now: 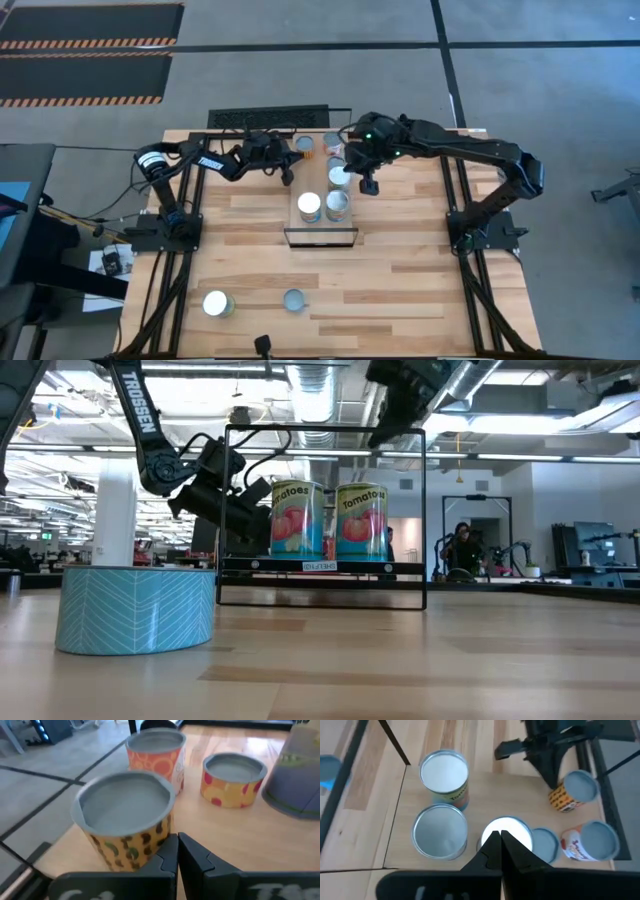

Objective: Pick and place cans onto a shelf
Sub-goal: Adjust the cans on the shelf, then put the cans on the shelf and align them with the other cans

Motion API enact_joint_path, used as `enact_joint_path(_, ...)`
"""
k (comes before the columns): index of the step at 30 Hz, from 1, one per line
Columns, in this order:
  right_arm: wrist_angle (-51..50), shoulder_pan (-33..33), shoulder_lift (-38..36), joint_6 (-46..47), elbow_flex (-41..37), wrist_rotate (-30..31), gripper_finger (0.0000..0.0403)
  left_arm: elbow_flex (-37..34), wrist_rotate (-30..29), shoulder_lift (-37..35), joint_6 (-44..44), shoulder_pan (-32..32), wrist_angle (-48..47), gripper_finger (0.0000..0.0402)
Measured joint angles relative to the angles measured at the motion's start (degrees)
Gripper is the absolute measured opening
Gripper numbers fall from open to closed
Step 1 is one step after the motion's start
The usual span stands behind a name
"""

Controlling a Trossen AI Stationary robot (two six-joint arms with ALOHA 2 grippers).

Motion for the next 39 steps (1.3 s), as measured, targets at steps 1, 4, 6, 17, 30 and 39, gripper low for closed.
enact_joint_path(1,-0.1,0.0,-0.6,0.0,0.0,0.0,0.0008,0.0,0.0,0.0,0.0,0.0,-0.7,0.0000)
enact_joint_path(4,-1.1,0.0,-2.0,0.2,0.0,0.0,0.0008,0.0,-2.2,-1.4,0.7,0.1,-6.3,0.0000)
enact_joint_path(6,-1.8,0.0,-2.7,0.2,0.0,0.0,0.0008,0.0,-5.3,-2.5,1.9,0.1,-10.3,0.0000)
enact_joint_path(17,-1.9,0.3,-2.4,0.2,-0.1,0.0,0.0008,0.8,-8.3,-2.9,3.4,0.5,-8.2,0.0000)
enact_joint_path(30,3.1,2.3,-4.3,-0.7,-5.8,-0.4,0.0004,4.0,-6.3,-6.2,5.5,0.7,-17.7,0.0000)
enact_joint_path(39,30.4,2.2,-20.4,4.0,-30.7,-0.7,0.0003,4.0,-3.1,-24.0,8.8,-4.3,-39.4,0.0000)
